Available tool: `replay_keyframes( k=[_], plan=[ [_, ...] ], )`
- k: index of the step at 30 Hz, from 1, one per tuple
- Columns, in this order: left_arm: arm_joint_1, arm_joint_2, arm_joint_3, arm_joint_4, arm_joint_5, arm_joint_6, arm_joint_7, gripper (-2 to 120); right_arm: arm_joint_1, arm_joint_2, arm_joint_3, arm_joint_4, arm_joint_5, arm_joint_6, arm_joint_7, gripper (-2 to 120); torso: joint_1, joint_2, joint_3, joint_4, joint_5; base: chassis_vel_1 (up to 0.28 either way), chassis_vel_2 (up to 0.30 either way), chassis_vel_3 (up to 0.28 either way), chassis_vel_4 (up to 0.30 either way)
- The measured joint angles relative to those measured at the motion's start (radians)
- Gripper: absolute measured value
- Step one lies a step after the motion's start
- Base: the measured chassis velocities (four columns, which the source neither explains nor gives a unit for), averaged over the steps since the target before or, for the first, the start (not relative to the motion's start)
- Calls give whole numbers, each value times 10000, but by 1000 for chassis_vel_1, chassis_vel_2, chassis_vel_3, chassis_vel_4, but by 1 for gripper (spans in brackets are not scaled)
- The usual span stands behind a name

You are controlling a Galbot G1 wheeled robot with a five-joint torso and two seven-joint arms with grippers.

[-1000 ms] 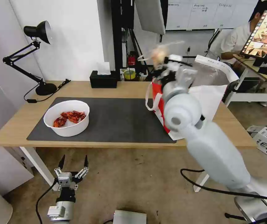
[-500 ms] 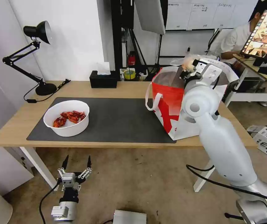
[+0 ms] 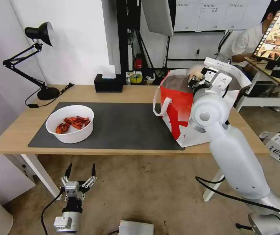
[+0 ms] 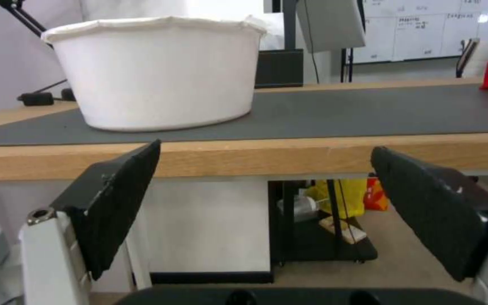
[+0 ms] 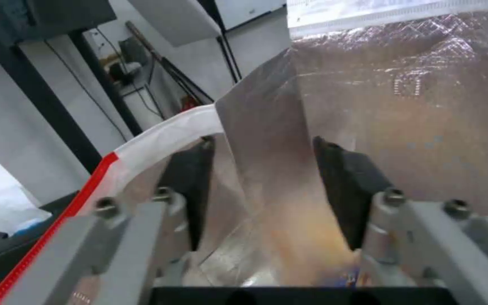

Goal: Pick up the trash from the table and place it into the takeout bag.

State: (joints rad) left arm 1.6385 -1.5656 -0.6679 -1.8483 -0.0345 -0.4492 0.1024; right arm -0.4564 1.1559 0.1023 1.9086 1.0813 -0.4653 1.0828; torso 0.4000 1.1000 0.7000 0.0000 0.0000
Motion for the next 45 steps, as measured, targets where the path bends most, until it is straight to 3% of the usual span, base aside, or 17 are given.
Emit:
replay_keyframes(
  k=[6,8,9,11,12,15,16,19,20,22,23,26,33,39,45],
  plan=[
    [-9,0,11,5,6,-4,0,100,-6,-53,57,77,3,223,-244,69,0,0,0,-1,1,0,0,0,0],
    [-11,0,30,7,9,-5,0,100,-51,-145,61,277,-48,815,-1056,81,0,0,0,0,0,0,0,0,0],
    [-11,0,30,7,9,-5,0,100,-51,-145,61,277,-48,815,-1056,81,0,0,0,0,0,0,0,0,0],
    [-12,1,39,7,12,-6,-1,100,-205,-331,-6,582,-364,1542,-2485,91,0,0,-1,-1,1,0,0,0,0],
    [-12,1,39,7,12,-6,-1,100,-205,-331,-6,582,-364,1542,-2485,91,0,0,-1,-1,1,0,0,0,0],
    [-12,20,28,5,15,-6,-2,100,-370,-622,-78,1031,-513,2245,-4359,100,0,0,0,0,0,0,0,0,0],
    [-12,20,28,5,15,-6,-2,100,-370,-622,-78,1031,-513,2245,-4359,100,0,0,0,0,0,0,0,0,0],
    [0,27,11,-12,15,-6,-2,100,-661,-1092,-160,1454,-688,2950,-6103,100,0,0,0,0,0,0,0,0,0],
    [0,27,11,-12,15,-6,-2,100,-661,-1092,-160,1454,-688,2950,-6103,100,0,0,0,0,0,0,0,0,0],
    [6,27,10,-41,15,-6,-3,100,-1085,-1605,-194,1777,-891,3488,-7583,100,0,0,-1,0,-1,0,0,0,0],
    [6,27,10,-41,15,-6,-3,100,-1085,-1605,-194,1777,-891,3488,-7583,100,0,0,-1,0,-1,0,0,0,0],
    [5,35,5,-84,13,-6,-1,100,-2072,-2445,-81,2255,-1663,3836,-9288,100,-1,0,-1,0,3,0,0,0,0],
    [-9,-97,36,-83,13,-68,-1,100,-3728,-3331,407,3141,-3407,3570,-9426,100,-1,0,-1,-1,4,0,0,0,0],
    [14,-120,39,-153,19,-75,-1,100,-5082,-3408,1305,3557,-4547,3352,-8885,100,0,0,-1,0,1,0,0,0,0],
    [74,-123,23,-215,24,-87,0,100,-7489,-3141,2317,3655,-5825,4081,-8186,100,-1,0,0,-4,3,0,0,0,0]
  ],
)
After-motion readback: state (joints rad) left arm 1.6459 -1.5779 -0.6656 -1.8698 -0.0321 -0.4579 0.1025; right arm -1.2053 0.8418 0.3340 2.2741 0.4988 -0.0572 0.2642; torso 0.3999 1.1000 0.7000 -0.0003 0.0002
